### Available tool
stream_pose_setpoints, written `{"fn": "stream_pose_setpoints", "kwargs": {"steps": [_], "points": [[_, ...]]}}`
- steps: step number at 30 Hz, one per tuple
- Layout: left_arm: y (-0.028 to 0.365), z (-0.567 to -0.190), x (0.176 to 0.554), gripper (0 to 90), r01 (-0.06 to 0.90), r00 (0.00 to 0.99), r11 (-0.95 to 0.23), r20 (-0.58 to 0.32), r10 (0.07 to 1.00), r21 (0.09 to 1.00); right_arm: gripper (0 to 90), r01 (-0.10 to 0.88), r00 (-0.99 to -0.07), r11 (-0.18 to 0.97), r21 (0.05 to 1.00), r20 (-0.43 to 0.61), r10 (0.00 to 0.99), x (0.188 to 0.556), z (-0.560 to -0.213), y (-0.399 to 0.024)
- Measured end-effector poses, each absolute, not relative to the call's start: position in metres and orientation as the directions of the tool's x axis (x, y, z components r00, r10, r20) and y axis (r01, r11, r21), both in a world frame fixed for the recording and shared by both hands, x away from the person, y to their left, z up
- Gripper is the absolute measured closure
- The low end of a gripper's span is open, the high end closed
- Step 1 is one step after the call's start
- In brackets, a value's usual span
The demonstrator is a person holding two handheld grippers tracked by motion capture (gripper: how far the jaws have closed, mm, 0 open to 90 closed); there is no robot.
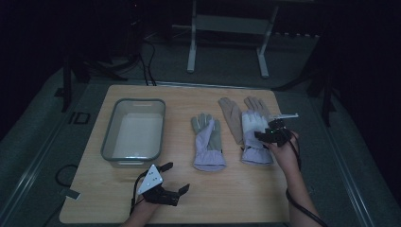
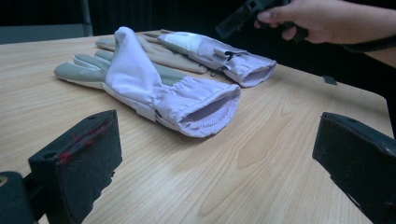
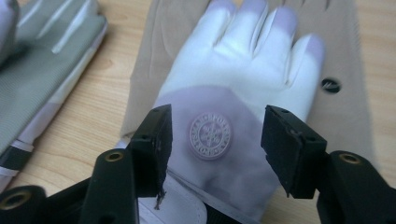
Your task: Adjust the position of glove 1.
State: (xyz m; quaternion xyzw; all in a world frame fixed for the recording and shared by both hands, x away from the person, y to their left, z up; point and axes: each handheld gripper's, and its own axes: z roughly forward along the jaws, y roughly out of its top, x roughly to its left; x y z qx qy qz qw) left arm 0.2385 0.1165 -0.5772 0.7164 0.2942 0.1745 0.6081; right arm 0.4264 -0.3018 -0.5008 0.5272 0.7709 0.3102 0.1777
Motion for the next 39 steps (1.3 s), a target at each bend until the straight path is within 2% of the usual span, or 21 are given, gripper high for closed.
{"fn": "stream_pose_setpoints", "kwargs": {"steps": [6, 9, 12, 13, 19, 24, 39], "points": [[0.117, -0.577, 0.239, 1.5, 0.212, 0.764, -0.086, -0.111, 0.635, 0.973, 39.1, 0.732, -0.380, 0.268, 0.626, 0.049, 0.924, 0.433, -0.527, -0.301], [0.117, -0.577, 0.239, 1.5, 0.213, 0.764, -0.086, -0.111, 0.635, 0.973, 44.4, 0.724, -0.404, 0.301, 0.620, 0.028, 0.914, 0.434, -0.532, -0.300], [0.117, -0.577, 0.239, 1.5, 0.211, 0.764, -0.087, -0.109, 0.636, 0.974, 58.6, 0.701, -0.447, 0.351, 0.621, -0.001, 0.895, 0.432, -0.533, -0.295], [0.117, -0.577, 0.239, 1.5, 0.211, 0.764, -0.085, -0.110, 0.635, 0.974, 60.5, 0.700, -0.447, 0.354, 0.621, -0.006, 0.895, 0.431, -0.533, -0.294], [0.117, -0.577, 0.239, 1.5, 0.212, 0.764, -0.084, -0.112, 0.636, 0.974, 69.1, 0.718, -0.406, 0.291, 0.632, 0.041, 0.913, 0.427, -0.532, -0.295], [0.117, -0.577, 0.239, 1.5, 0.214, 0.763, -0.084, -0.113, 0.637, 0.973, 76.2, 0.724, -0.380, 0.264, 0.637, 0.049, 0.924, 0.421, -0.519, -0.295], [0.117, -0.577, 0.239, 1.5, 0.212, 0.762, -0.084, -0.111, 0.638, 0.974, 77.4, 0.657, -0.369, 0.237, 0.715, 0.031, 0.929, 0.405, -0.442, -0.297]]}}
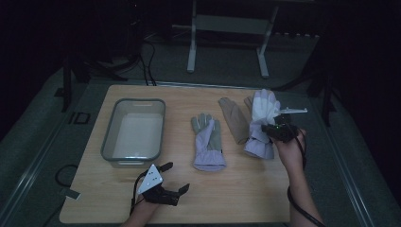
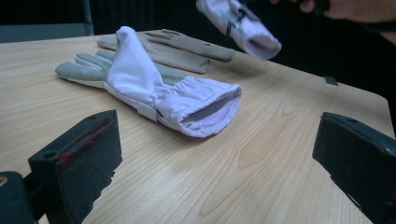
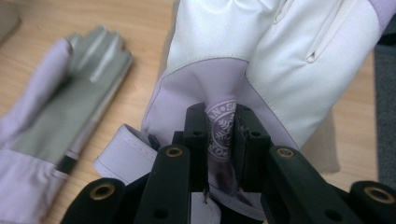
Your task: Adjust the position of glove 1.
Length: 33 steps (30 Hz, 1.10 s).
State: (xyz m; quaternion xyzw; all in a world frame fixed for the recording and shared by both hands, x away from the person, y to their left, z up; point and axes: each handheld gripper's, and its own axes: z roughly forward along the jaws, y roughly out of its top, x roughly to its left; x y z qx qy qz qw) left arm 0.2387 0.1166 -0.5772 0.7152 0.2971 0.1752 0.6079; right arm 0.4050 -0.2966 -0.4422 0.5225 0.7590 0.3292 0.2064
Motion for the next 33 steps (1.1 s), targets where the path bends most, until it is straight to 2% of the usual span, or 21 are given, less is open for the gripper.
{"fn": "stream_pose_setpoints", "kwargs": {"steps": [17, 33], "points": [[0.116, -0.577, 0.238, 1.5, 0.209, 0.760, -0.086, -0.106, 0.641, 0.974, 77.4, 0.564, -0.422, 0.263, 0.783, 0.000, 0.907, 0.389, -0.370, -0.258], [0.117, -0.577, 0.238, 1.5, 0.209, 0.761, -0.084, -0.108, 0.639, 0.974, 77.3, 0.543, -0.559, 0.361, 0.758, 0.005, 0.829, 0.390, -0.376, -0.172]]}}
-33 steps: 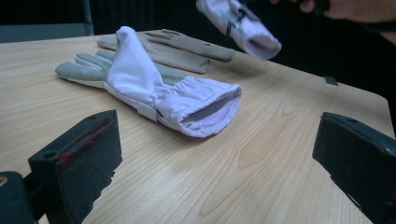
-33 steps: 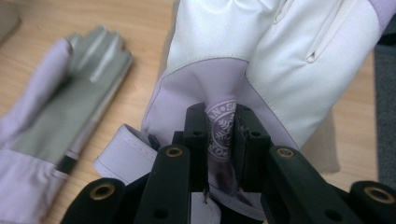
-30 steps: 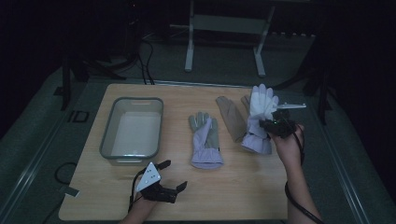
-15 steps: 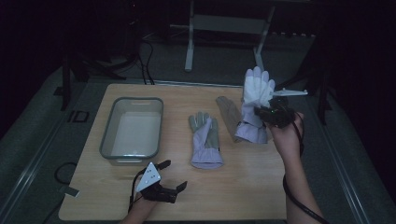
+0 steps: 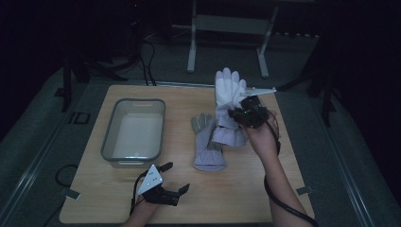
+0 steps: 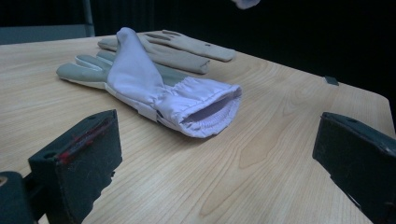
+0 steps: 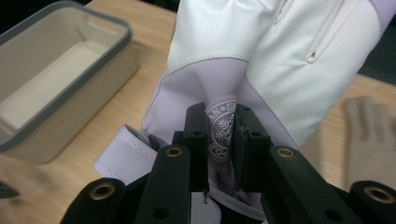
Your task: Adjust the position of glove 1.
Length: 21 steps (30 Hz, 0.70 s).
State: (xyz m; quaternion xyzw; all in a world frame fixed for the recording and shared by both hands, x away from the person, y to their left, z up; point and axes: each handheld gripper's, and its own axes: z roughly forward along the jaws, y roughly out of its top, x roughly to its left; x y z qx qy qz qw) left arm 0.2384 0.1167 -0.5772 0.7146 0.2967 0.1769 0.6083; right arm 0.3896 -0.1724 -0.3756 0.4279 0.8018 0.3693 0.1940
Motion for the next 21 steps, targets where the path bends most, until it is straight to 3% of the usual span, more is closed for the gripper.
{"fn": "stream_pose_setpoints", "kwargs": {"steps": [9, 21], "points": [[0.116, -0.577, 0.238, 1.5, 0.206, 0.764, -0.086, -0.105, 0.637, 0.975, 77.2, 0.586, -0.605, 0.433, 0.685, 0.014, 0.796, 0.390, -0.412, -0.133], [0.116, -0.577, 0.238, 1.5, 0.205, 0.763, -0.088, -0.103, 0.638, 0.975, 76.6, 0.665, -0.580, 0.448, 0.597, 0.036, 0.813, 0.405, -0.461, -0.122]]}}
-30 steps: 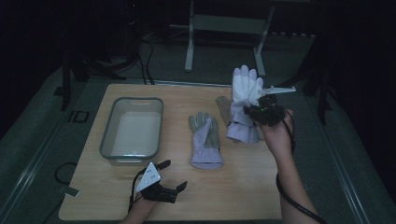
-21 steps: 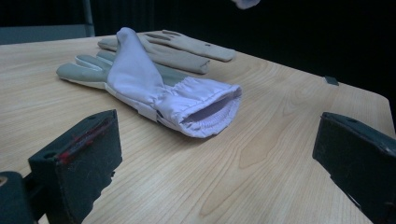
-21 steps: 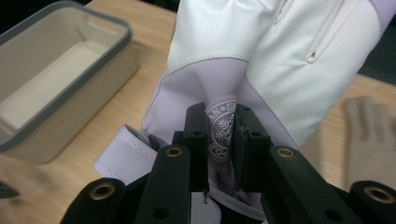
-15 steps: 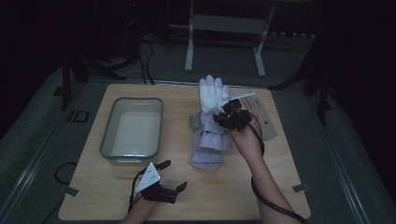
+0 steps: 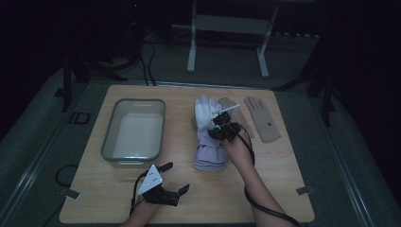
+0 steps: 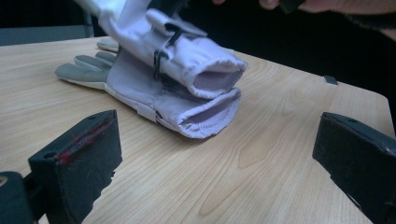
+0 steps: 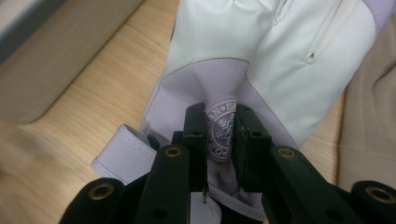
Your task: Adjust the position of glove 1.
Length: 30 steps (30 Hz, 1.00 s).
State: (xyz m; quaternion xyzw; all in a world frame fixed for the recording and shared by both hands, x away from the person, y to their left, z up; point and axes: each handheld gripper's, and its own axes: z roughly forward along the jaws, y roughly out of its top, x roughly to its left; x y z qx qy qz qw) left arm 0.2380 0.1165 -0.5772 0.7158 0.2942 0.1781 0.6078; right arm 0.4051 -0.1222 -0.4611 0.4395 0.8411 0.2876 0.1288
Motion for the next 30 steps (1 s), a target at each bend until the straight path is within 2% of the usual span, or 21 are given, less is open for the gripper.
{"fn": "stream_pose_setpoints", "kwargs": {"steps": [10, 19, 24, 30], "points": [[0.116, -0.577, 0.238, 1.5, 0.203, 0.765, -0.089, -0.101, 0.636, 0.975, 74.5, 0.696, -0.568, 0.452, 0.558, 0.042, 0.822, 0.414, -0.491, -0.114], [0.116, -0.577, 0.238, 1.5, 0.203, 0.765, -0.088, -0.102, 0.636, 0.975, 73.3, 0.694, -0.582, 0.460, 0.554, 0.055, 0.811, 0.413, -0.499, -0.113], [0.116, -0.577, 0.238, 1.5, 0.204, 0.765, -0.089, -0.102, 0.636, 0.975, 76.0, 0.706, -0.567, 0.426, 0.566, 0.092, 0.818, 0.413, -0.485, -0.117], [0.116, -0.577, 0.238, 1.5, 0.203, 0.765, -0.091, -0.100, 0.636, 0.975, 76.0, 0.696, -0.576, 0.432, 0.574, 0.086, 0.813, 0.408, -0.467, -0.116]]}}
